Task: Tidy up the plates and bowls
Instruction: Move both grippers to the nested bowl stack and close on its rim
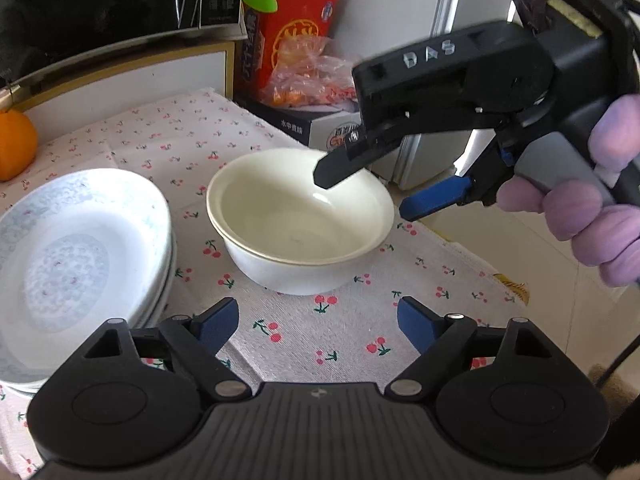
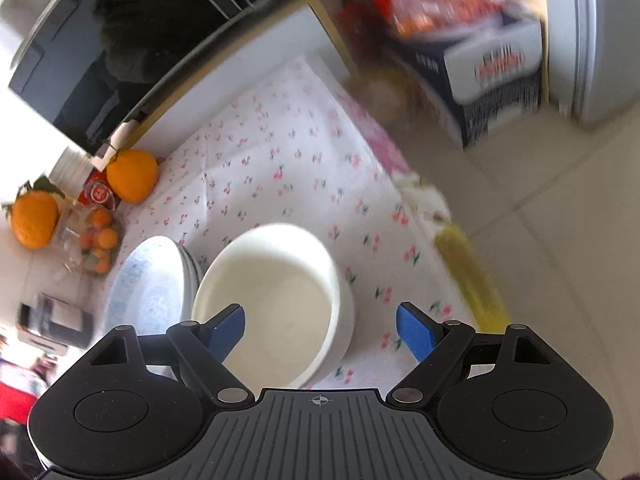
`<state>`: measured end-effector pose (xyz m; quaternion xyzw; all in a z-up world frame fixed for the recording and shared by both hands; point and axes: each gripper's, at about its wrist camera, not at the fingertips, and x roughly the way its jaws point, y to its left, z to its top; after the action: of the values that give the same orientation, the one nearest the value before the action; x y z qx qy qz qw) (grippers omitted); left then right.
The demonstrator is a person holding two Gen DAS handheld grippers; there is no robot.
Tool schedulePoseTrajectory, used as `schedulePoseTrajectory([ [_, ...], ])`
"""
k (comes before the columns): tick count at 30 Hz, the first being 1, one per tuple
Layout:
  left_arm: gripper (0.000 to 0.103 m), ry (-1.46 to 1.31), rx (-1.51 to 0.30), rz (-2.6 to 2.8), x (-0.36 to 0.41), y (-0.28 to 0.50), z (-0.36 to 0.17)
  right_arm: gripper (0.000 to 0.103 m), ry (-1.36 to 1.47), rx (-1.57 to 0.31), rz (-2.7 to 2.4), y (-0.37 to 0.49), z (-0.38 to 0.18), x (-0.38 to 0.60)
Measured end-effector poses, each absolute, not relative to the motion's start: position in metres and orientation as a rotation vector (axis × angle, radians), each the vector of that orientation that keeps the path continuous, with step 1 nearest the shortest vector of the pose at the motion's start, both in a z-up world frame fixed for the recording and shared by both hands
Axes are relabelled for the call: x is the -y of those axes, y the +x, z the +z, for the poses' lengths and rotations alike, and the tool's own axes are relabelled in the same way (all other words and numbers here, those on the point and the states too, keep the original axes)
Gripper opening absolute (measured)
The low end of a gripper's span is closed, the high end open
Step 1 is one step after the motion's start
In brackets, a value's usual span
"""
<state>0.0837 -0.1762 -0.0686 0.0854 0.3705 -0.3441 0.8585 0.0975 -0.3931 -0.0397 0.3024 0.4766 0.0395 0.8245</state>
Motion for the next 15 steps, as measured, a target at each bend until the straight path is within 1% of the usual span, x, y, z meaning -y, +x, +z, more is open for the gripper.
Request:
schedulePoseTrajectory([
  [7, 0.081, 0.209, -0.786, -0.71, 0.184, 0.089, -0.076, 0.085, 0.676, -1.054, 0.036, 0.101, -0.05, 0.395],
  [15, 0.078, 0.223, -0.765, -0.705, 0.19, 0.091, -0.081, 0.084, 0.701, -1.048, 0.014, 0.105, -0.053, 0.396],
])
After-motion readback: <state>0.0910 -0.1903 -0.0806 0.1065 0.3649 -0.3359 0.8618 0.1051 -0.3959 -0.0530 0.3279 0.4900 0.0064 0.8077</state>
